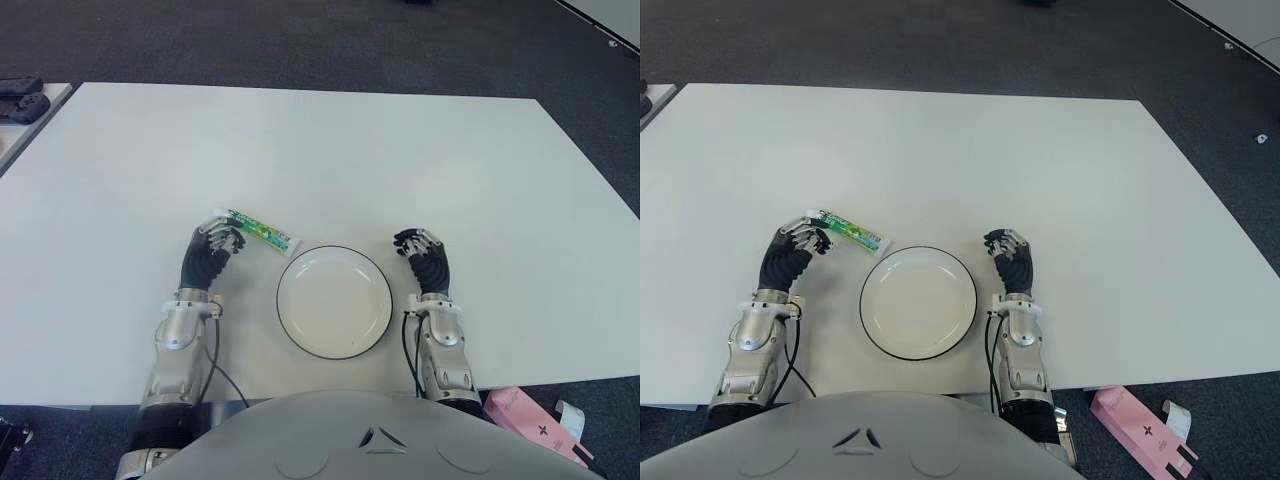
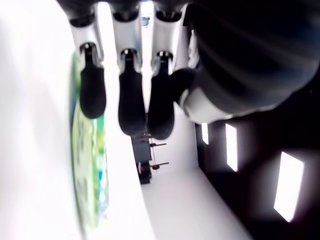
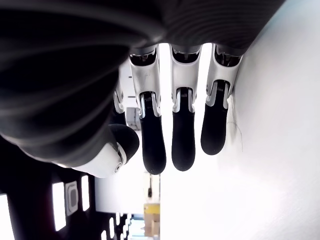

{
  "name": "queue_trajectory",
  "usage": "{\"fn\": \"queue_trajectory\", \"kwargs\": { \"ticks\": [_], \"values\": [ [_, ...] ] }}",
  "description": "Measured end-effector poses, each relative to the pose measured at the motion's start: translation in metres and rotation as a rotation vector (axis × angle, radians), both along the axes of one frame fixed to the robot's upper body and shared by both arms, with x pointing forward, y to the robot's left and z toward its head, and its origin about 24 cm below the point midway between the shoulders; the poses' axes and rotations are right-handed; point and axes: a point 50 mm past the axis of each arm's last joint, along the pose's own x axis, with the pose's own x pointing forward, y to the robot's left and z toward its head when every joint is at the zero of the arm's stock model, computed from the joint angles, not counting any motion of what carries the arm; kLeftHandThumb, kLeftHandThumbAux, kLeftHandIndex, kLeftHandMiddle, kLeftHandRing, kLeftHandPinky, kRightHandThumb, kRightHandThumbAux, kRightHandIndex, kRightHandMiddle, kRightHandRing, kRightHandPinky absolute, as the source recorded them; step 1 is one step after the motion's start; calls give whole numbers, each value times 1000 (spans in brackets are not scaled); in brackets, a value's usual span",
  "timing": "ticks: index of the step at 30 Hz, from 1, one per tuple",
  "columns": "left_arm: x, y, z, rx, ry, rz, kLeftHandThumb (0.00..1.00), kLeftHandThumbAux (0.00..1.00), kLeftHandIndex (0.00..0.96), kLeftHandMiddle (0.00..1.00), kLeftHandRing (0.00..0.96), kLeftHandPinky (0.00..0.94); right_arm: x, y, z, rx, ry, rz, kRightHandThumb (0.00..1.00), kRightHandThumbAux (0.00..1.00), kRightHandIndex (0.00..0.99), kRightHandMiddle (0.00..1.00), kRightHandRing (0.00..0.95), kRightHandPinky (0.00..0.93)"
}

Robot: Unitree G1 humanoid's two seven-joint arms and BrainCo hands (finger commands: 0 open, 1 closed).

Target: Put the toothpaste on the table into the plate.

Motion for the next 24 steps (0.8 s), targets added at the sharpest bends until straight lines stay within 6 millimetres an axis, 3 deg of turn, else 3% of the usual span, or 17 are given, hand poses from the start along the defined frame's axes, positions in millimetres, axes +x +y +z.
{"fn": "queue_trajectory", "kwargs": {
  "ticks": [8, 14, 20, 21, 24],
  "values": [
    [6, 2, 30, 376, -119, 17, 695, 724, 432, 587, 594, 567, 2, 0, -1, -1, -19, 4, 711, 725, 428, 476, 450, 450],
    [15, 7, 48, 673, -152, -9, 685, 717, 424, 503, 503, 464, 4, 1, -4, -3, -28, 6, 711, 724, 428, 475, 454, 456],
    [27, 16, 65, 863, -153, 8, 694, 700, 422, 421, 428, 419, 6, 1, -5, 1, -39, 6, 712, 724, 428, 475, 457, 456],
    [29, 17, 68, 889, -155, 10, 627, 598, 400, 405, 414, 413, 6, 1, -5, 1, -41, 5, 712, 724, 428, 475, 457, 456],
    [35, 20, 74, 950, -156, 21, 557, 450, 349, 363, 378, 394, 6, 2, -4, 3, -43, 5, 712, 724, 428, 475, 457, 454]
  ]
}}
